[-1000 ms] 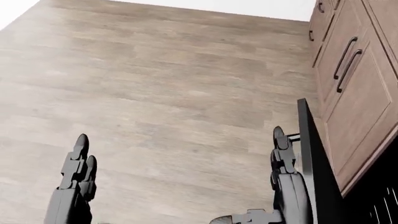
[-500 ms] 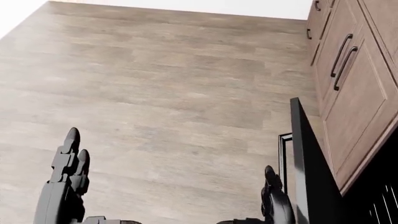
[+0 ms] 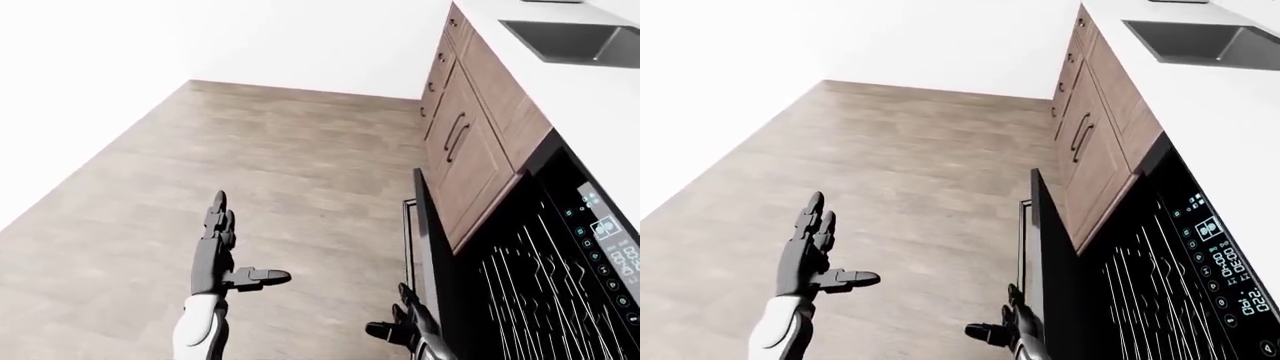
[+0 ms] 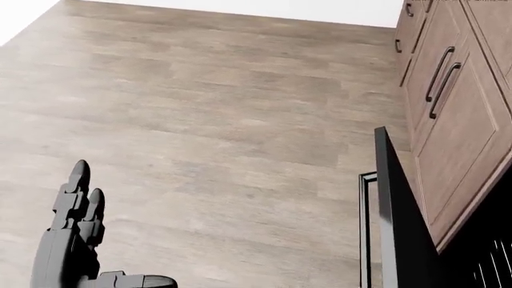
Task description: Close the dishwasher door
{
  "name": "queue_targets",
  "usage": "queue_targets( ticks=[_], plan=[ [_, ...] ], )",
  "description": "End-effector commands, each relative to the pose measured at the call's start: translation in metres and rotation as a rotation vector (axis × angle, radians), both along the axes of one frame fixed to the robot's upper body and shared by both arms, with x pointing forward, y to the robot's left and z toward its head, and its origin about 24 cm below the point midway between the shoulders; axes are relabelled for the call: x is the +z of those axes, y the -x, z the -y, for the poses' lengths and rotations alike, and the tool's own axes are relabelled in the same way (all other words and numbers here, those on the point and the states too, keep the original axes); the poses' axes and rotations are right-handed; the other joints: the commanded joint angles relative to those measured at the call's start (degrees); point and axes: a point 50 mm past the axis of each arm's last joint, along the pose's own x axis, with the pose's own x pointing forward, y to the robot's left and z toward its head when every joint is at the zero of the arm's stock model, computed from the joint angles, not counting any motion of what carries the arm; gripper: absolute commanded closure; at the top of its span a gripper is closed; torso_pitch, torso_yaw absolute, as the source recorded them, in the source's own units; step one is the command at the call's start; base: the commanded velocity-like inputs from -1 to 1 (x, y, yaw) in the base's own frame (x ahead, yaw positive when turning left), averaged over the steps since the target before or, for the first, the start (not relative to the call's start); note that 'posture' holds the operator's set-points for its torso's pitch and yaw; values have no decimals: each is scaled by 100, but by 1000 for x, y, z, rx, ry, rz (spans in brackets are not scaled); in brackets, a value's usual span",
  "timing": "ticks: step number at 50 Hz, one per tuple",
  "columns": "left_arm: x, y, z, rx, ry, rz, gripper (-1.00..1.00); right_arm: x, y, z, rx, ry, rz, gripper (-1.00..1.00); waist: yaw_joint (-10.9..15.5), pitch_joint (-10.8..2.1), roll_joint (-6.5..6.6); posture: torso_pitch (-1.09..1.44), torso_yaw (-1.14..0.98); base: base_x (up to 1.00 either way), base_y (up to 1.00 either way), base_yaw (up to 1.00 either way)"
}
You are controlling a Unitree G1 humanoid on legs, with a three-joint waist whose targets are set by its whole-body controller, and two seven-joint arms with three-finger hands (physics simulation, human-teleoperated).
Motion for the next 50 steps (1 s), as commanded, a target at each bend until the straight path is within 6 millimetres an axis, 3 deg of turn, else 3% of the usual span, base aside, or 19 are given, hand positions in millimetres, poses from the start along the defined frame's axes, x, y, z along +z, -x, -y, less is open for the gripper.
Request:
queue_targets(
  ticks=[1, 9, 15, 50],
  plan=[
    [17, -2, -1, -1, -10, 90, -100, 0, 0, 9, -26, 4, -17, -100, -13, -79, -4, 0, 0, 0, 0, 0],
    [19, 0, 0, -2, -10, 94, -100, -14, 26, 23, -113, 26, -145, -100, 18, -110, -10, 0, 0, 0, 0, 0],
    [20, 0, -1, -1, -10, 96, -100, -17, 34, 30, -168, 55, -187, -100, 41, -142, -19, 0, 0, 0, 0, 0],
    [20, 2, 1, -3, -13, 99, -100, -19, 42, 45, -269, 216, -283, -100, 129, -122, -29, 0, 0, 0, 0, 0]
  ],
)
